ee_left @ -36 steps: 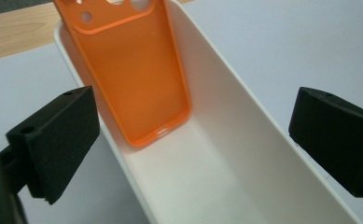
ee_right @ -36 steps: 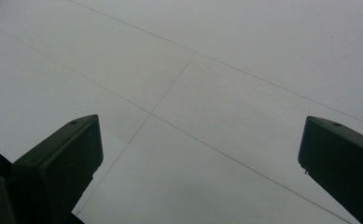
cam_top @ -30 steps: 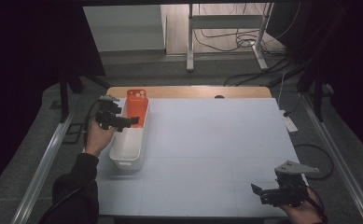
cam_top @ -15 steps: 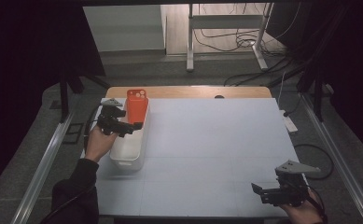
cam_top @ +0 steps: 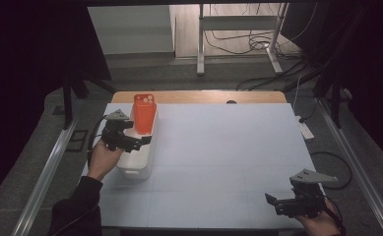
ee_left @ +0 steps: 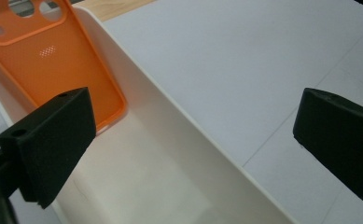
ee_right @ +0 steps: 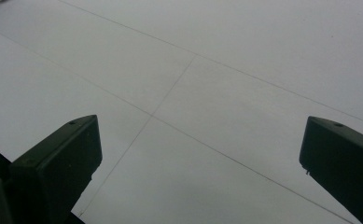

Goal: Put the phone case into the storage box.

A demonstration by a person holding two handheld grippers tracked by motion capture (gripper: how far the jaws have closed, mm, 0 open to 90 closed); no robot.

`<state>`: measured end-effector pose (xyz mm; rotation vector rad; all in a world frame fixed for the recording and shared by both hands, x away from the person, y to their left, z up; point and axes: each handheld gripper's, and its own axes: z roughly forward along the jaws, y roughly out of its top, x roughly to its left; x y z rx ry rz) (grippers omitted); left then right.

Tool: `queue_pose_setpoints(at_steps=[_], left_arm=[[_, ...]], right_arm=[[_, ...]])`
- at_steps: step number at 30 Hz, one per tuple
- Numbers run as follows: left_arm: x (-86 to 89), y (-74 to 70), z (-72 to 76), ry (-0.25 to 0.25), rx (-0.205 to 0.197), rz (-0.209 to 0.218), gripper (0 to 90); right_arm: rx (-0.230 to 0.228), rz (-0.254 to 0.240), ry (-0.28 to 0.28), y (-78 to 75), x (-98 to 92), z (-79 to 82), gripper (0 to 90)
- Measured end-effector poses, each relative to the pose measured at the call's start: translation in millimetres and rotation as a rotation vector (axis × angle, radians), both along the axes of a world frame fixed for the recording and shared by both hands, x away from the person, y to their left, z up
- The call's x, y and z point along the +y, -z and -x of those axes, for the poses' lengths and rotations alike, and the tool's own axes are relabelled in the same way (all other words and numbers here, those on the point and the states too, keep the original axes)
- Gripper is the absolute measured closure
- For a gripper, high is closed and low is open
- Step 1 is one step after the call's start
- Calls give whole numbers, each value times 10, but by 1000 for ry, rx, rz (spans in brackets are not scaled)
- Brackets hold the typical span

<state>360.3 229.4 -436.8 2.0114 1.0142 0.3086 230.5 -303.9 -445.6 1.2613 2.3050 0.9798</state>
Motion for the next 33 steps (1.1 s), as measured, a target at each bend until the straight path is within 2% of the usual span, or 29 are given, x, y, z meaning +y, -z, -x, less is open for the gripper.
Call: queue_pose_setpoints(at_steps=[10,22,24,26,33], left_arm=[[-45,-33,183,18,-21,-7,1],[-27,-30,381,14,-31,34,2],[-21,-37,433,7,-50,44,2],[-20,-40,472,10,-49,57,3],[-30,-52,612,16,-53,55,1]], right_arm=[[-3,6,-6,0,7,2,0],[-8,5,-11,0,7,6,0],[-6,5,-11,-2,7,7,0],[-6,5,-11,-2,7,6,0],[-8,5,-11,-1,8,7,0]])
